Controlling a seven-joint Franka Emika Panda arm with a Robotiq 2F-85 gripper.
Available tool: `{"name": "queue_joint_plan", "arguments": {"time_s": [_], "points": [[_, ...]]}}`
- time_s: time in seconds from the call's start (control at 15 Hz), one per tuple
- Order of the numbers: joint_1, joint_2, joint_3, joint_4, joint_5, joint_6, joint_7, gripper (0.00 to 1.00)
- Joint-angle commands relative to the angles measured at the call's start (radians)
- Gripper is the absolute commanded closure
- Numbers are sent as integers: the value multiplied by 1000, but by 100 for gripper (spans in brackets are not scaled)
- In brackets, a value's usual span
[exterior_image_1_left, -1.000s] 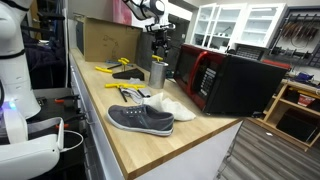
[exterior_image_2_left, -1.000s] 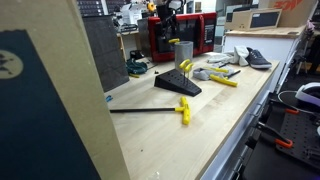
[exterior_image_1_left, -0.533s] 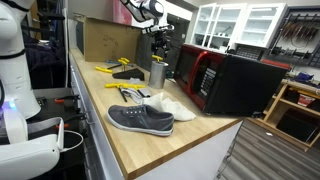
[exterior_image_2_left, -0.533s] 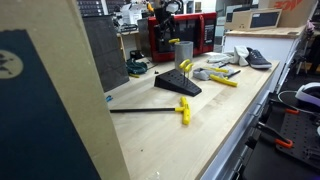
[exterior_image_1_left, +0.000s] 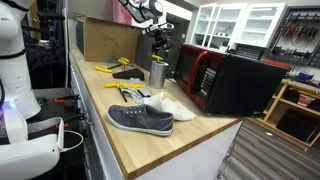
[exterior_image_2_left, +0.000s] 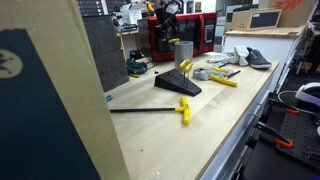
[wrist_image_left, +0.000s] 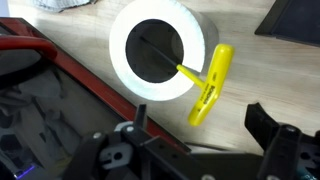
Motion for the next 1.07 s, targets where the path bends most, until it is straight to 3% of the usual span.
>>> {"name": "queue_joint_plan", "arguments": {"time_s": [0.0, 0.4, 0.67, 1.0], "points": [[41, 15, 0, 42, -33, -72, 56, 0], [103, 75, -21, 99, -147, -180, 128, 0], [110, 124, -32, 144, -228, -250, 144, 0], [111, 178, -28, 199, -247, -321, 137, 0]]}}
